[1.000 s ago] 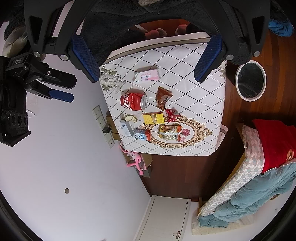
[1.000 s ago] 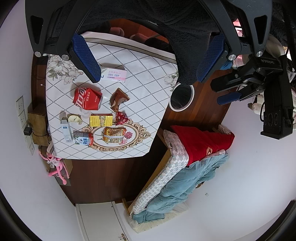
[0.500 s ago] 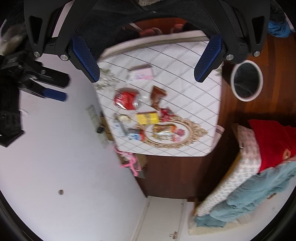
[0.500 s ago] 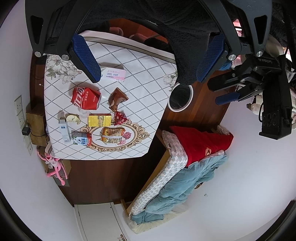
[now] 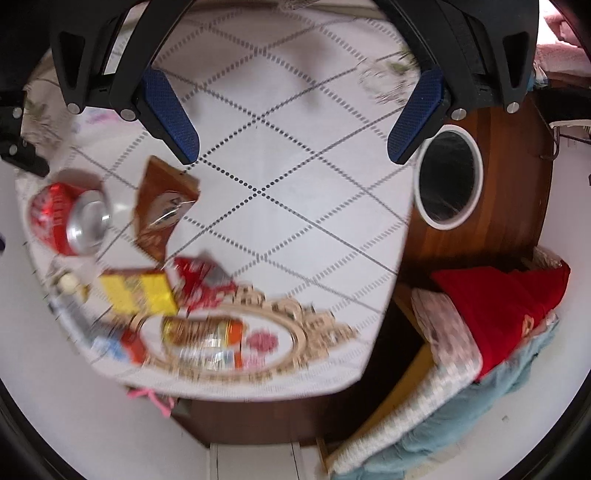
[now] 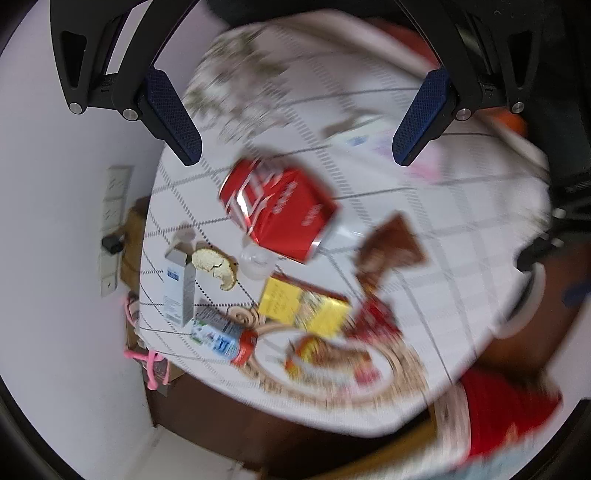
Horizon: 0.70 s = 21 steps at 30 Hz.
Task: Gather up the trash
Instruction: 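Grasp the red Coca-Cola can with the right tool while the left tool grasps the brown wrapper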
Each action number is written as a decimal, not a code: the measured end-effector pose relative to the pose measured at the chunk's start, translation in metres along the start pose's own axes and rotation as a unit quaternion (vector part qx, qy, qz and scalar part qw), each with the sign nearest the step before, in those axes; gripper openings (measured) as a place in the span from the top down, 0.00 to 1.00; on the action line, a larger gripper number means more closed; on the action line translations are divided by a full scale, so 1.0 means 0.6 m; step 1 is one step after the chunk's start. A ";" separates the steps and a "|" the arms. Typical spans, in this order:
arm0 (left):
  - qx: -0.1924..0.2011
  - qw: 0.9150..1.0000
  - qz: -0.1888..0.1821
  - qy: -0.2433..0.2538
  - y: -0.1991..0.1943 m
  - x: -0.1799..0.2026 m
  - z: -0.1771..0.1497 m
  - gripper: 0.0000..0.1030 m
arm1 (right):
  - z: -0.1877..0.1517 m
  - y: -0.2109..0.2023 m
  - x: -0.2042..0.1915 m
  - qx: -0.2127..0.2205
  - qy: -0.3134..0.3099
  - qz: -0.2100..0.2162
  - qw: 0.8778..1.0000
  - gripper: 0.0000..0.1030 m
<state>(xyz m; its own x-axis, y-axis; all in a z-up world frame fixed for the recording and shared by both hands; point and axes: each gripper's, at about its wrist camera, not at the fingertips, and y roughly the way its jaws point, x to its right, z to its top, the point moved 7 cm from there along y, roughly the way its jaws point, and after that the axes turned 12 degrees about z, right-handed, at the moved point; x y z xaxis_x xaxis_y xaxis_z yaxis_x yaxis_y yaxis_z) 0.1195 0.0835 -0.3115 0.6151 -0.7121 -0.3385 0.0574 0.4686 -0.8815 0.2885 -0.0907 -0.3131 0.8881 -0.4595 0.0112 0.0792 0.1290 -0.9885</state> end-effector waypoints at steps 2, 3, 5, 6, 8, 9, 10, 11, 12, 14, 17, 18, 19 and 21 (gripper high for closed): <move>-0.016 1.000 -0.001 0.008 0.025 0.022 -0.002 0.00 | 0.017 0.042 0.010 -0.027 -0.044 -0.034 0.998 0.00; -0.021 1.000 0.000 0.012 0.035 0.030 -0.002 0.00 | 0.024 0.064 0.013 -0.045 -0.071 -0.050 0.995 0.00; -0.029 0.999 -0.002 0.022 0.051 0.049 -0.003 0.00 | 0.033 0.093 0.022 -0.068 -0.105 -0.065 0.990 0.00; -0.033 0.999 -0.003 0.028 0.057 0.055 -0.004 0.00 | 0.036 0.109 0.026 -0.081 -0.114 -0.060 0.988 0.00; -0.036 0.999 -0.004 0.036 0.063 0.063 -0.004 0.00 | 0.041 0.134 0.029 -0.101 -0.122 -0.051 0.986 0.00; -0.036 0.999 -0.004 0.041 0.064 0.066 -0.003 0.00 | 0.044 0.148 0.031 -0.108 -0.124 -0.043 0.986 0.00; -0.035 0.998 -0.005 0.044 0.067 0.071 -0.002 0.00 | 0.045 0.155 0.035 -0.112 -0.123 -0.040 0.985 0.00; -0.032 0.998 -0.007 0.049 0.065 0.072 0.000 0.00 | 0.048 0.163 0.039 -0.114 -0.116 -0.038 0.986 0.02; -0.029 0.998 -0.008 0.052 0.066 0.075 0.002 0.00 | 0.049 0.166 0.042 -0.113 -0.104 -0.028 0.988 0.07; -0.023 0.998 -0.015 0.061 0.063 0.079 0.011 0.00 | 0.052 0.167 0.049 -0.105 -0.072 -0.001 0.992 0.14; -0.023 0.996 -0.043 0.070 0.057 0.092 0.026 0.00 | 0.046 0.156 0.063 -0.089 0.004 0.059 0.994 0.14; -0.026 0.995 -0.060 0.072 0.055 0.100 0.030 0.00 | 0.043 0.154 0.069 -0.086 0.028 0.071 0.993 0.14; -0.031 0.993 -0.083 0.073 0.055 0.108 0.034 0.00 | 0.036 0.150 0.079 -0.082 0.066 0.087 0.991 0.14; -0.043 0.988 -0.128 0.070 0.051 0.131 0.041 0.00 | 0.014 0.141 0.100 -0.073 0.155 0.122 0.978 0.14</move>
<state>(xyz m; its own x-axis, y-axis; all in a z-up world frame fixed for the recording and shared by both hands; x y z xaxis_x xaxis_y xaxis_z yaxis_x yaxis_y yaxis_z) 0.1889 0.0548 -0.3571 0.4736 -0.8701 -0.1369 0.1262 0.2208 -0.9671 0.3524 -0.1001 -0.3948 0.6904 -0.6780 -0.2521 -0.2036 0.1524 -0.9671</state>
